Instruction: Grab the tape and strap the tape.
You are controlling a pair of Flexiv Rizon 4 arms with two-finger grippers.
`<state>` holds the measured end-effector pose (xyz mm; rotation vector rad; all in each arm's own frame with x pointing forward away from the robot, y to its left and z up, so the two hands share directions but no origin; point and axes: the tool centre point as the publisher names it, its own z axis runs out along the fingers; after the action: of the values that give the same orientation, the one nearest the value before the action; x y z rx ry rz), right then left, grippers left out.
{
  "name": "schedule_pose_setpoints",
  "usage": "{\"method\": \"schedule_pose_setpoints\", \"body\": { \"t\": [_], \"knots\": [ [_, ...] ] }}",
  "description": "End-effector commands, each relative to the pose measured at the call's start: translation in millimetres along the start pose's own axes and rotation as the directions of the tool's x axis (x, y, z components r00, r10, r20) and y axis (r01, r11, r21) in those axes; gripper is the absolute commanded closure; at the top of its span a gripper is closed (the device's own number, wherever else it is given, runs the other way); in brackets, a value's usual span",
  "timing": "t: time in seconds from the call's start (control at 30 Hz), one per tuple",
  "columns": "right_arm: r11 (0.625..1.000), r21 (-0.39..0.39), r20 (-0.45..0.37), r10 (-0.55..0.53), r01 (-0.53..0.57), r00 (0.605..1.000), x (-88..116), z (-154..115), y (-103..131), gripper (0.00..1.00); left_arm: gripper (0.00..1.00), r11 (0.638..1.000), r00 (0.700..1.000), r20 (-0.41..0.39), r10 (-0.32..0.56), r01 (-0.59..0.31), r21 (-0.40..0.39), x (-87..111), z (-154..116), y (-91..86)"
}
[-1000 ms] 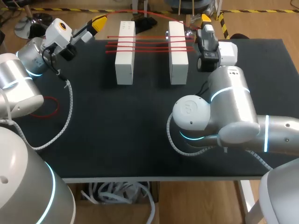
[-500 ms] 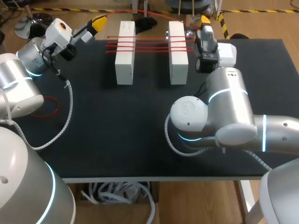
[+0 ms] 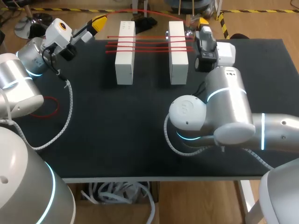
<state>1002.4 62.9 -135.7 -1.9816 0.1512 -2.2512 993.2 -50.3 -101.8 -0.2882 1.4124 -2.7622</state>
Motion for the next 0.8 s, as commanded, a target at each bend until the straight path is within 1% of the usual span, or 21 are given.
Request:
{"method": "schedule_pose_setpoints", "body": {
  "t": [0.03,0.33,0.57,0.8],
  "knots": [
    [1.0,-0.004,0.004,-0.005,0.005,1.0,0.3,1.1,-1.0,1.0,1.0,1.0,1.0,-0.001,0.001,-0.001,0.001,-0.1,-0.4,0.2],
    [1.0,-0.013,0.007,-0.022,0.022,1.0,0.3,2.4,-1.2,1.0,1.0,1.0,1.0,-0.001,0.001,-0.001,0.001,-0.1,-0.4,0.2],
    [0.997,-0.021,0.007,-0.08,0.08,0.997,3.3,3.9,-3.9,1.0,1.0,1.0,1.0,-0.001,0.001,-0.001,0.001,-0.1,-0.4,0.2],
    [0.987,-0.022,0.0,-0.161,0.161,0.987,6.6,4.5,-6.4,1.0,1.0,1.0,1.0,-0.001,0.001,-0.001,0.001,-0.1,-0.4,0.2]
  ]
}}
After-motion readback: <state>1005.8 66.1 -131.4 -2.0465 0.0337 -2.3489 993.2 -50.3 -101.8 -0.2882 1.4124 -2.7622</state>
